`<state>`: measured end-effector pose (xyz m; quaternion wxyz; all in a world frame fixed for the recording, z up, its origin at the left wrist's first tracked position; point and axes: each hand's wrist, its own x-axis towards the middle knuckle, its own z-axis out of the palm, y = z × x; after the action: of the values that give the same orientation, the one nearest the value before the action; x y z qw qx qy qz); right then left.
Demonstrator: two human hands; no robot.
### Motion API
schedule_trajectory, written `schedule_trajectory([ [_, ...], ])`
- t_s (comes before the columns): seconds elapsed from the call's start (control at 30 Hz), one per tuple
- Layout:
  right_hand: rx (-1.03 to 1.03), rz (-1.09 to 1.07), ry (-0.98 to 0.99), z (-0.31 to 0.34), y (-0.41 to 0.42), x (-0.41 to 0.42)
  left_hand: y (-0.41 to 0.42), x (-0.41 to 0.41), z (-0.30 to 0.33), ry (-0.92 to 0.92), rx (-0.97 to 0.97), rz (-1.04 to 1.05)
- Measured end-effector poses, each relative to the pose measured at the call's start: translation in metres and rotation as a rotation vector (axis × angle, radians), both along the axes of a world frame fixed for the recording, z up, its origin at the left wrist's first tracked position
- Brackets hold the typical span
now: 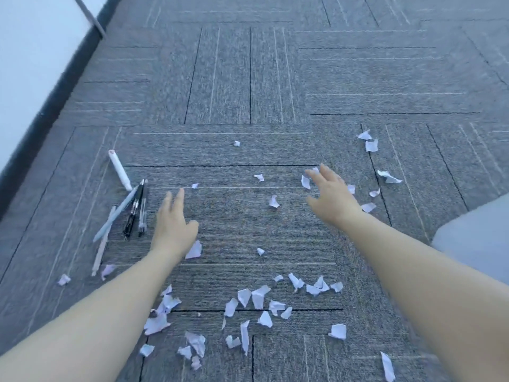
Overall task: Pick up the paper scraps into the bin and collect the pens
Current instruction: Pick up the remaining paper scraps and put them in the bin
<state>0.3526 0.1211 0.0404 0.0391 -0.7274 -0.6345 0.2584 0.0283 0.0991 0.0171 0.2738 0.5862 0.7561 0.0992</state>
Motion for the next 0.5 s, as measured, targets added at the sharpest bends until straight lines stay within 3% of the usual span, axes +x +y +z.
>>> schedule_trajectory([
  [0.27, -0.131, 0.12, -0.032, -0.018, 0.032, -0.027, 0.03, 0.014, -0.012, -0.143, 0.037, -0.039],
  [0.4, -0.004, 0.263, 0.001, -0.019, -0.005, -0.05, 0.034, 0.018, -0.017, -0.196, 0.069, -0.114],
  [0.5, 0.211, 0.429, 0.075, -0.017, -0.031, -0.062, 0.013, 0.024, -0.011, -0.292, 0.157, -0.292],
])
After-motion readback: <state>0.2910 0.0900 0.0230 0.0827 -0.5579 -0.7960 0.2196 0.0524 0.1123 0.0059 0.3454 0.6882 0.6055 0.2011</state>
